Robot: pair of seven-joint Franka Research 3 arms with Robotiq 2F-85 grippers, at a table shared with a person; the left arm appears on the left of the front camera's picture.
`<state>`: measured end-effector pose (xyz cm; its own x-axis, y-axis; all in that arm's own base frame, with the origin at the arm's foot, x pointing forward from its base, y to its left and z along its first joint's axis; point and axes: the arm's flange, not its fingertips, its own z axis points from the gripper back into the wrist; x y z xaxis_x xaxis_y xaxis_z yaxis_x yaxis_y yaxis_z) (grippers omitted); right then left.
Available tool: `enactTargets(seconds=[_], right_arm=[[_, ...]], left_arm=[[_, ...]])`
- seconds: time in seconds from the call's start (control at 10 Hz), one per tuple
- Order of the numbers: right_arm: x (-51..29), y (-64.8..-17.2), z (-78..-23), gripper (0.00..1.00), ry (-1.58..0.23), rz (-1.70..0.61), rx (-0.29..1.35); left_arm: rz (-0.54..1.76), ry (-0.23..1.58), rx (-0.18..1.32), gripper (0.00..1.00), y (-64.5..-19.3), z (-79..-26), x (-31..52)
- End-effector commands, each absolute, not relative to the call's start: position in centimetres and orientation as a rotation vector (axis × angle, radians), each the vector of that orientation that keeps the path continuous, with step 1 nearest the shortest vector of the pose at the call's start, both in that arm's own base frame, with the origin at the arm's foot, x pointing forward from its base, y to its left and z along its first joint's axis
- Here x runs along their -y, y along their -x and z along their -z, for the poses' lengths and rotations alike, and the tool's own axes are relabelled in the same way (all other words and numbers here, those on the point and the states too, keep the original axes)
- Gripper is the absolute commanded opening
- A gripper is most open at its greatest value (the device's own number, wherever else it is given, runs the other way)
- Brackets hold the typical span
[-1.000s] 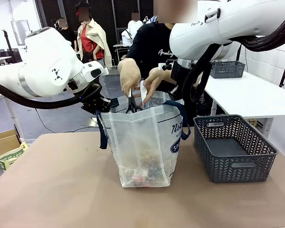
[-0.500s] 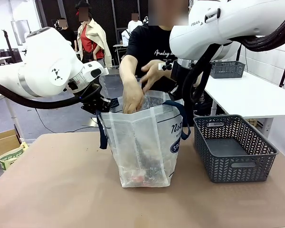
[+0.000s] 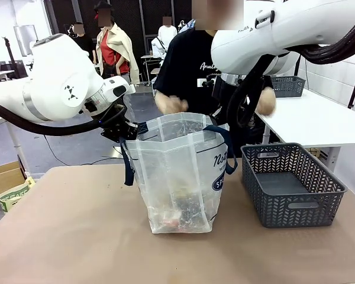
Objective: Transfer purchased items from the store into the shopping bag.
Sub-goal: Move the Reusable shopping bag to the right side of the table.
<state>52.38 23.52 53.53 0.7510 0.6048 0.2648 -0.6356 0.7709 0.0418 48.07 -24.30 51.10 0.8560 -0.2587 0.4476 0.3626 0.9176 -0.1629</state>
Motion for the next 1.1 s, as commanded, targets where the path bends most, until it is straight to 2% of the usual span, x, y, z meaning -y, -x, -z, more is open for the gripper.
enactTargets(seconds=[0.0,1.0], right_arm=[[-23.46,-52.39,-53.57,0.0,-0.132,-0.679,0.244],[-23.46,-52.39,-53.57,0.0,-0.132,-0.679,0.244]], left_arm=[[0.327,0.246,0.439,0.0,-48.05,-51.33,24.1],[0.327,0.246,0.439,0.0,-48.05,-51.33,24.1]])
